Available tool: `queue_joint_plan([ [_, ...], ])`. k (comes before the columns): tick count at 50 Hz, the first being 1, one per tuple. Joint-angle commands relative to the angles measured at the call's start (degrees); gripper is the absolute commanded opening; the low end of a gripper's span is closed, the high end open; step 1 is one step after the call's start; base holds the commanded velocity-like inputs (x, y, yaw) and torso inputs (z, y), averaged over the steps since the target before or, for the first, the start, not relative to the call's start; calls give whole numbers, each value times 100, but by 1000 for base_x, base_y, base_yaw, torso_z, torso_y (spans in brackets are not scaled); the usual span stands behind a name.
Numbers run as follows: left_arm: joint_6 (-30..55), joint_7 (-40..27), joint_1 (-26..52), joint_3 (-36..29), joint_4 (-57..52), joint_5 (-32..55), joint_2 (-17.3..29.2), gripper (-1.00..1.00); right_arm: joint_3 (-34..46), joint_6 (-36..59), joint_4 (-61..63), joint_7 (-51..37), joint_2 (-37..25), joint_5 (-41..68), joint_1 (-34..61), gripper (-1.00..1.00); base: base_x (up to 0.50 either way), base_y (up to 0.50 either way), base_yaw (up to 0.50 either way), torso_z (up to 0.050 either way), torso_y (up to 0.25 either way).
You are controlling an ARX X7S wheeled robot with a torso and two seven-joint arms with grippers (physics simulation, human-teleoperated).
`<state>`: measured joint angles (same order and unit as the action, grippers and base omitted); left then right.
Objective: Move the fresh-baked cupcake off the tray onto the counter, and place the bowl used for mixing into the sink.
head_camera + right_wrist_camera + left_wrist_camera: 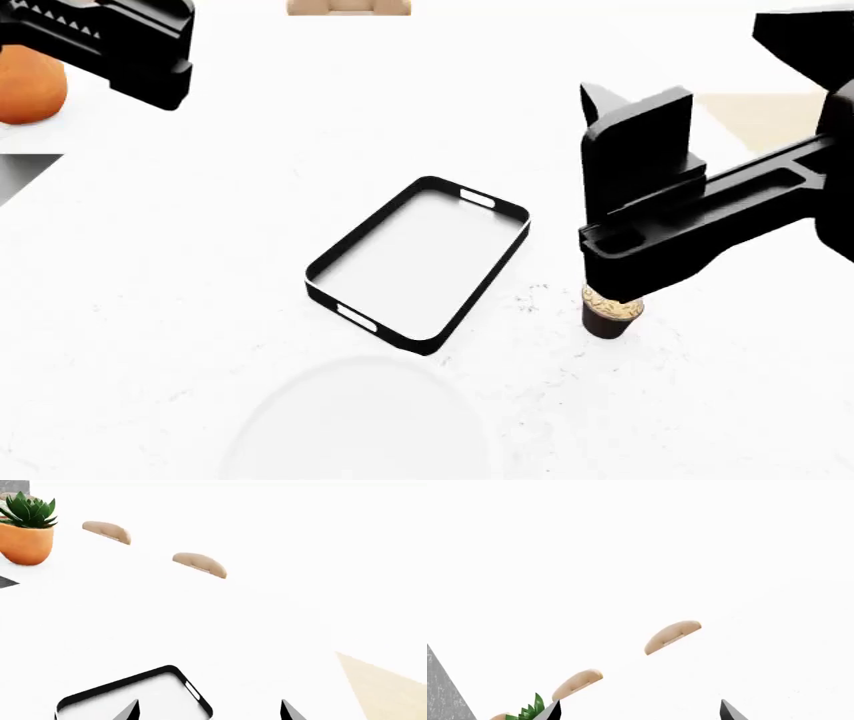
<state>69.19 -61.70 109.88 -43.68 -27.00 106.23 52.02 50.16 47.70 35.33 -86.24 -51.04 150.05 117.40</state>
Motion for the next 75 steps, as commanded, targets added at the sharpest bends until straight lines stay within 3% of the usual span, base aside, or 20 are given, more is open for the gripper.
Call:
queue_joint_plan([
  [1, -21, -7, 10, -8, -11, 11, 20, 100, 930, -373, -304, -261, 254, 1503, 1518, 100, 0, 0, 0, 0, 0],
  [12, -47, -52, 3, -26, -42, 77, 59, 100, 1152, -603, -561, -43, 396, 1259, 1395, 100, 0, 0, 0, 0, 0],
  [20, -63, -27, -22, -30, -64, 49, 78, 100, 1292, -1367, -374, 209, 566, 1436, 936, 100, 0, 0, 0, 0, 0],
  [22, -67, -8, -44, -25, -84, 29, 104, 100, 1223, -1918, -267, 271, 523, 1482, 782, 100, 0, 0, 0, 0, 0],
  [31, -84, 24, -58, -31, -79, -10, 106, 100, 1541, -1690, -275, 238, 852, 1946, 740, 100, 0, 0, 0, 0, 0],
  [48, -103, 39, -71, -49, -83, -29, 128, 100, 1845, -1350, -200, 224, 795, 2233, 697, 100, 0, 0, 0, 0, 0],
  [75, -171, 49, -173, -83, -169, -62, 180, 100, 2331, -1480, 343, 802, 440, 1318, -513, 100, 0, 0, 0, 0, 0],
])
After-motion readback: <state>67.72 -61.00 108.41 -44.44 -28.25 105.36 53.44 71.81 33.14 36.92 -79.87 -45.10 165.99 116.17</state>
